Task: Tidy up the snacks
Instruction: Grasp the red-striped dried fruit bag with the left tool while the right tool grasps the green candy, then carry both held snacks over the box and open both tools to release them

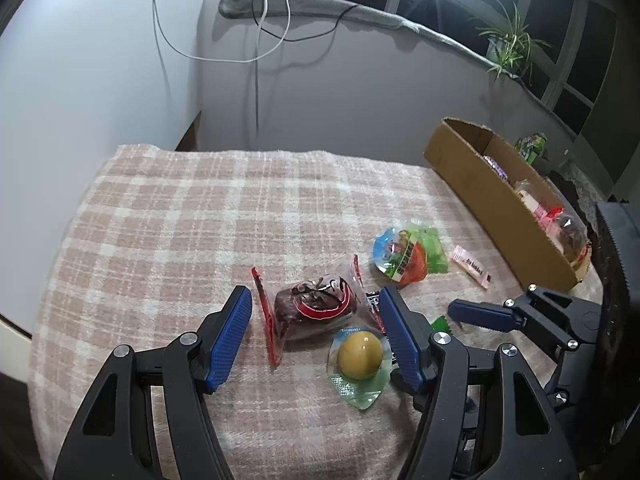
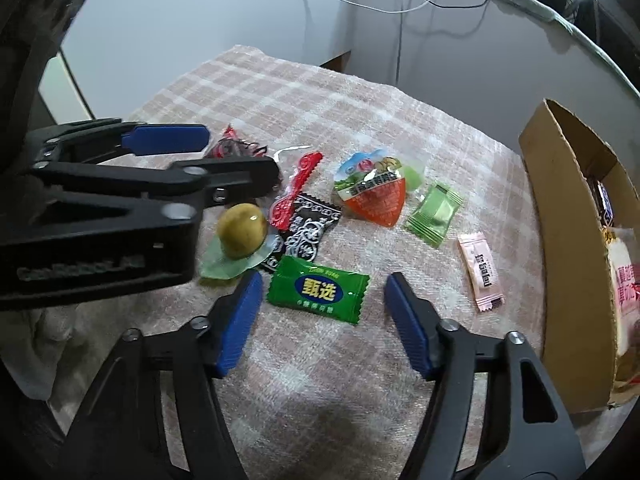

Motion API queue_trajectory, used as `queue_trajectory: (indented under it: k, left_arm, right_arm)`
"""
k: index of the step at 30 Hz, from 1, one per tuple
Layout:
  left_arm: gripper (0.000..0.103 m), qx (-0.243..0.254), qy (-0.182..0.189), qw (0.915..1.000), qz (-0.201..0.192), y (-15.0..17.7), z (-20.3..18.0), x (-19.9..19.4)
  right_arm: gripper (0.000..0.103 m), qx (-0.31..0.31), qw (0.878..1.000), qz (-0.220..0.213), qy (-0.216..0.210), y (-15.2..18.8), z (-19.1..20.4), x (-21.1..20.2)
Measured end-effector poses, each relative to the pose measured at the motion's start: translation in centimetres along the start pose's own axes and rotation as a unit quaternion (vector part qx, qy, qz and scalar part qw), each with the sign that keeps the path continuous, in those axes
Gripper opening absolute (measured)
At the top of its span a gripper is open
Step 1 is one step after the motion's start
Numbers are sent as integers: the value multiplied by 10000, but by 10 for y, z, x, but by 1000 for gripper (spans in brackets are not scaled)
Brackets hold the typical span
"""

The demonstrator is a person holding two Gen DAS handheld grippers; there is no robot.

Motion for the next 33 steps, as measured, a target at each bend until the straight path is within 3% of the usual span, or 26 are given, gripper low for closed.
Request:
queue_trajectory:
  k: [3, 11, 13, 14, 21, 33]
  left_arm:
    - [65, 39, -56, 10000, 53, 1, 0, 5]
    - [65, -149, -17, 9998, 118, 4, 8, 10]
    - [64, -125, -10, 9999, 111, 5, 7, 10]
    - [59, -114, 7, 9999, 110, 6, 7, 10]
    - [53, -120, 59, 9999, 62, 7, 7, 6]
    - [52, -103, 123, 9997, -160, 0, 5, -8]
  right_arm:
    - [50, -117, 9999, -7, -77, 1, 5, -1]
    - [40, -197, 9996, 67, -167, 7, 2, -6]
    - [39, -190, 9996, 80, -184, 8, 0, -8]
    - [38, -164, 9996, 84, -191, 9, -2, -8]
    - [38, -10, 9997, -9, -248, 10, -9, -13]
    - [38, 229, 9985, -381, -305, 6, -28, -46]
Point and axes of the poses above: each gripper's, at about its wrist camera, not at the fingertips, and x roughly the way its jaws point, z to its left, y to its underside, the point moved 5 cm from there along x, roughly the way its jaws point, and after that the axes turned 3 degrees about x, right-handed, at the moved point
